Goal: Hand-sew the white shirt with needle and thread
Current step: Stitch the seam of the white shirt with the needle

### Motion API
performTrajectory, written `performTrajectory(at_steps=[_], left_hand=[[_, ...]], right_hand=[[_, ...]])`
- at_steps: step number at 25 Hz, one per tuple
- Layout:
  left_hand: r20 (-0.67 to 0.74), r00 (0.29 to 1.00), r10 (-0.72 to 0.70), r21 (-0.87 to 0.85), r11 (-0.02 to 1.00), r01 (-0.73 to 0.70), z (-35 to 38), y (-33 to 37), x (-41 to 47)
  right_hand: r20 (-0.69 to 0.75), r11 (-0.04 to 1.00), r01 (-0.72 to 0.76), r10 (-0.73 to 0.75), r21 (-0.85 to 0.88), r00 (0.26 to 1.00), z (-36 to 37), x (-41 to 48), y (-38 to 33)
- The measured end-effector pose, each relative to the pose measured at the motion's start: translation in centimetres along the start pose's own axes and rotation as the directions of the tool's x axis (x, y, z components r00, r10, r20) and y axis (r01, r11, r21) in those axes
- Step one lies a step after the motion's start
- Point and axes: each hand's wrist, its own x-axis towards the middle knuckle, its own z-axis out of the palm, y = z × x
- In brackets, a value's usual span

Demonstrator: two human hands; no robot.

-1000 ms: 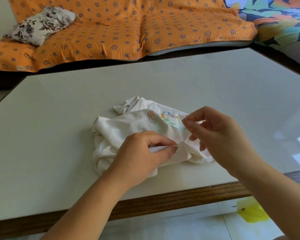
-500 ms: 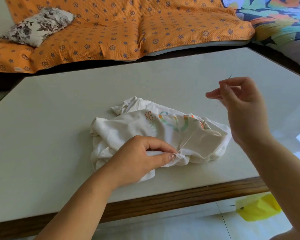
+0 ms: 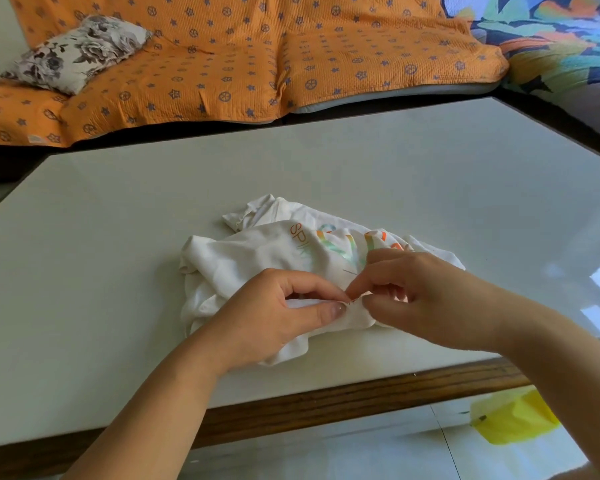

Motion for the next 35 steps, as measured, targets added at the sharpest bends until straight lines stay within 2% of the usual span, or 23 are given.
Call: performTrajectory(at_steps=[3,7,13,17,22,26,30,32,35], left_hand=[[-0.027,1.0,-0.008,-0.012,1.0,0.008,0.0,0.1,0.0],[-0.045,0.999,-0.015,-0.02,1.0,0.015,-0.1,0.0,0.1],[-0.04,0.999,-0.009,-0.065,0.998,0.006,-0.1,0.1,0.1],[-0.053,0.998,-0.018,-0.065,0.998,0.014,-0.2,0.0,0.1],[-0.042,0.999,-0.022,-0.057,0.998,0.019,-0.4,0.0,0.0],[-0.038,0.999,-0.027,-0.047,0.999,0.025,-0.6,-0.1,-0.1],[-0.025,0.999,-0.036,-0.079,0.996,0.034,-0.9,0.0,-0.3],[-0.005,0.999,-0.051,-0.091,0.995,0.05,-1.0,0.1,-0.4],[0.017,0.998,-0.067,-0.087,0.994,0.068,-1.1,0.1,-0.6]], right_hand=[[-0.101,1.0,-0.015,0.015,0.003,0.995,0.0,0.0,0.5],[-0.237,0.991,-0.022,0.052,0.13,0.97,-0.1,0.1,0.3],[-0.371,1.0,0.001,0.008,0.025,0.929,0.0,0.4,0.4],[-0.337,0.999,-0.003,0.016,0.04,0.942,-0.1,0.5,0.5],[-0.383,0.993,-0.047,0.001,-0.109,0.924,-0.4,0.7,1.4],[-0.339,0.998,-0.063,0.061,0.005,0.939,-1.0,0.4,0.9],[-0.338,0.993,-0.114,0.098,-0.029,0.936,-1.4,0.4,1.4],[-0.41,0.986,-0.145,0.102,-0.077,0.906,-1.5,0.6,2.1],[-0.594,0.961,-0.259,0.156,-0.091,0.789,-1.9,1.1,3.3]])
